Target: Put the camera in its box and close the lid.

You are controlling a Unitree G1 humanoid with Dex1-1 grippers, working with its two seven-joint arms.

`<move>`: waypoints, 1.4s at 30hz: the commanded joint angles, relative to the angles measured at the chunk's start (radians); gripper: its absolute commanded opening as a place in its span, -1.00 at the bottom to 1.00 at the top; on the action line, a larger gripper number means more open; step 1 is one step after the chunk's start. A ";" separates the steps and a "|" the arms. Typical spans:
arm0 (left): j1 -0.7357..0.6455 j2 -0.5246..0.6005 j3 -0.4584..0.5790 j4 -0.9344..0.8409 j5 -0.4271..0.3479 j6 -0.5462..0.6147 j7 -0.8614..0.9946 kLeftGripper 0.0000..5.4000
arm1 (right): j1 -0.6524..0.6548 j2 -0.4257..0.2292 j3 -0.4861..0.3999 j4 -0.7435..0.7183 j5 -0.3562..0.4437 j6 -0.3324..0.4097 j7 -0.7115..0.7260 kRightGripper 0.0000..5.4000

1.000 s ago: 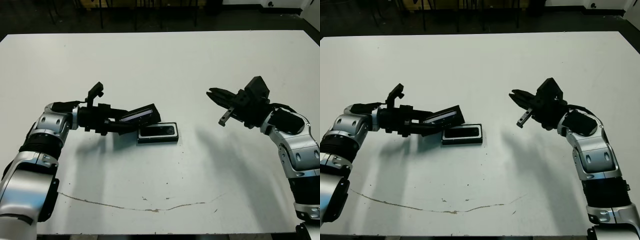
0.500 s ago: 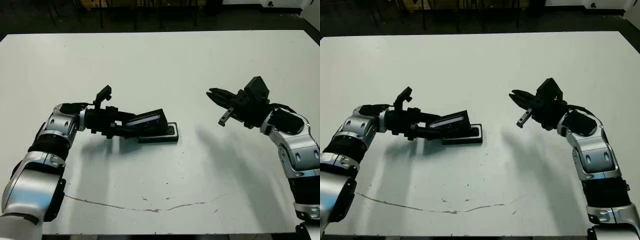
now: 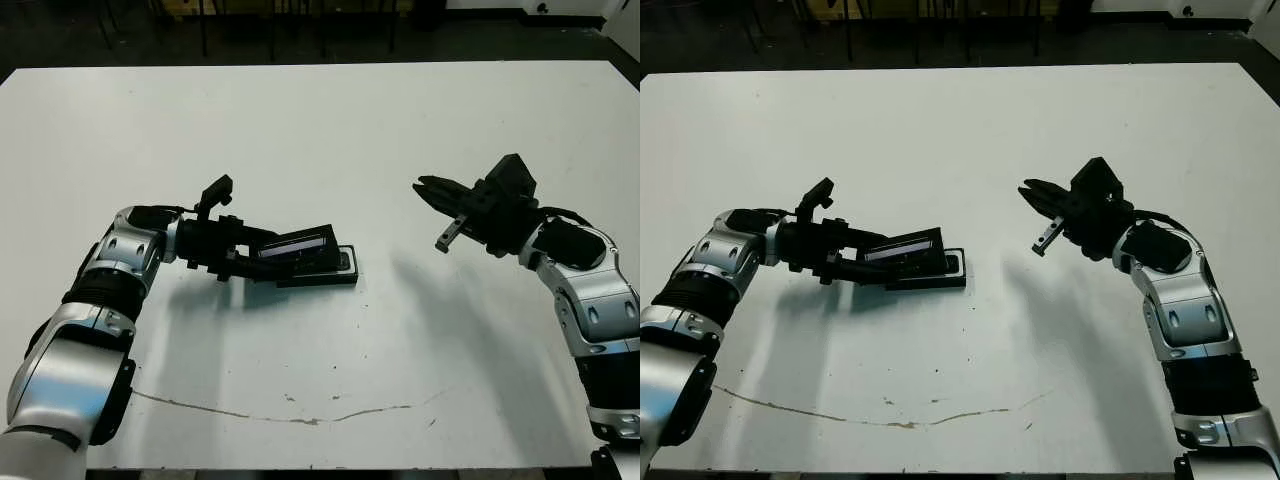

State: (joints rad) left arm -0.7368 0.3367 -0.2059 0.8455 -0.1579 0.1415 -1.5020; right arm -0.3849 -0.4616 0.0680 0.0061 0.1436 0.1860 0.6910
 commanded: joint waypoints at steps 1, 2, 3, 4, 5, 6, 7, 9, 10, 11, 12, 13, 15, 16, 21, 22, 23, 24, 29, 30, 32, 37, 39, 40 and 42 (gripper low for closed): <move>0.045 -0.014 -0.036 0.004 0.035 0.001 -0.005 0.04 | 0.013 -0.003 0.008 0.014 -0.012 -0.014 0.002 -1.00; 0.046 -0.016 -0.037 0.007 0.035 -0.001 -0.003 0.04 | 0.013 -0.003 0.008 0.013 -0.011 -0.012 0.002 -1.00; 0.046 -0.018 -0.039 0.010 0.036 -0.004 -0.003 0.04 | 0.013 -0.004 0.008 0.010 -0.011 -0.003 0.001 -1.00; 0.046 -0.021 -0.040 0.013 0.037 -0.007 -0.002 0.04 | 0.013 -0.005 0.009 0.009 -0.011 0.000 0.001 -1.00; 0.048 -0.023 -0.041 0.015 0.039 -0.009 0.000 0.04 | 0.013 -0.005 0.010 0.008 -0.012 0.002 0.000 -1.00; 0.048 -0.025 -0.041 0.017 0.039 -0.011 0.002 0.04 | 0.013 -0.006 0.009 0.006 -0.011 0.006 -0.001 -1.00; 0.049 -0.028 -0.040 0.023 0.038 -0.015 0.001 0.04 | 0.014 -0.007 0.010 0.004 -0.014 0.007 -0.002 -1.00; 0.048 -0.035 -0.039 0.035 0.036 -0.019 -0.005 0.04 | 0.015 -0.008 0.012 0.000 -0.017 0.011 -0.006 -1.00; 0.047 -0.038 -0.039 0.041 0.036 -0.023 -0.008 0.04 | 0.015 -0.007 0.012 -0.002 -0.017 0.013 -0.006 -1.00; 0.045 -0.040 -0.039 0.045 0.035 -0.022 -0.011 0.04 | 0.016 -0.005 0.011 -0.002 -0.013 0.014 -0.005 -1.00; 0.045 -0.041 -0.040 0.045 0.035 -0.025 -0.013 0.04 | 0.017 -0.004 0.010 -0.003 -0.011 0.014 -0.005 -1.00; 0.045 -0.043 -0.041 0.042 0.035 -0.023 -0.014 0.04 | 0.018 -0.005 0.012 -0.001 -0.014 0.007 -0.005 -1.00; 0.050 -0.048 -0.042 0.028 0.031 -0.026 -0.015 0.04 | 0.019 -0.006 0.013 -0.001 -0.020 0.000 -0.007 -1.00; 0.051 -0.049 -0.043 0.022 0.030 -0.026 -0.015 0.04 | 0.020 -0.005 0.013 0.000 -0.019 -0.002 -0.007 -1.00; 0.060 -0.072 -0.056 0.008 0.027 -0.032 -0.028 0.04 | 0.021 0.000 0.008 0.005 -0.010 0.003 -0.003 -1.00; 0.057 -0.077 -0.063 0.011 0.031 -0.022 -0.030 0.04 | 0.021 -0.002 0.007 0.006 -0.011 0.002 -0.003 -1.00; 0.054 -0.082 -0.071 0.015 0.036 -0.009 -0.033 0.04 | 0.020 -0.003 0.006 0.007 -0.010 0.003 -0.001 -1.00; 0.050 -0.087 -0.079 0.019 0.039 0.007 -0.038 0.04 | 0.019 -0.004 0.004 0.008 -0.007 0.007 0.001 -1.00; 0.022 -0.120 -0.109 0.065 0.060 0.002 -0.051 0.04 | 0.017 -0.019 0.003 -0.006 -0.018 0.009 0.001 -1.00; 0.014 -0.126 -0.113 0.080 0.064 -0.010 -0.053 0.04 | 0.018 -0.021 0.003 -0.010 -0.019 0.011 0.000 -1.00; -0.006 -0.137 -0.128 0.101 0.084 -0.042 -0.043 0.04 | 0.017 -0.024 0.004 -0.017 -0.024 0.015 -0.003 -1.00; -0.054 -0.169 -0.157 0.156 0.132 -0.077 -0.035 0.04 | 0.017 -0.020 -0.001 -0.011 -0.017 0.018 0.003 -1.00; -0.067 -0.176 -0.167 0.169 0.147 -0.084 -0.036 0.04 | 0.017 -0.021 -0.002 -0.009 -0.018 0.016 0.007 -1.00; -0.071 -0.178 -0.170 0.175 0.151 -0.088 -0.038 0.04 | 0.018 -0.022 -0.002 -0.008 -0.019 0.013 0.009 -1.00; -0.078 -0.181 -0.173 0.188 0.159 -0.104 -0.043 0.04 | 0.017 -0.020 -0.005 -0.003 -0.014 0.010 0.013 -1.00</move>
State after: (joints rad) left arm -0.8676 0.2343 -0.3184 1.0047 -0.0434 0.0307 -1.4915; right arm -0.3825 -0.4677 0.0665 -0.0122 0.1269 0.1873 0.6954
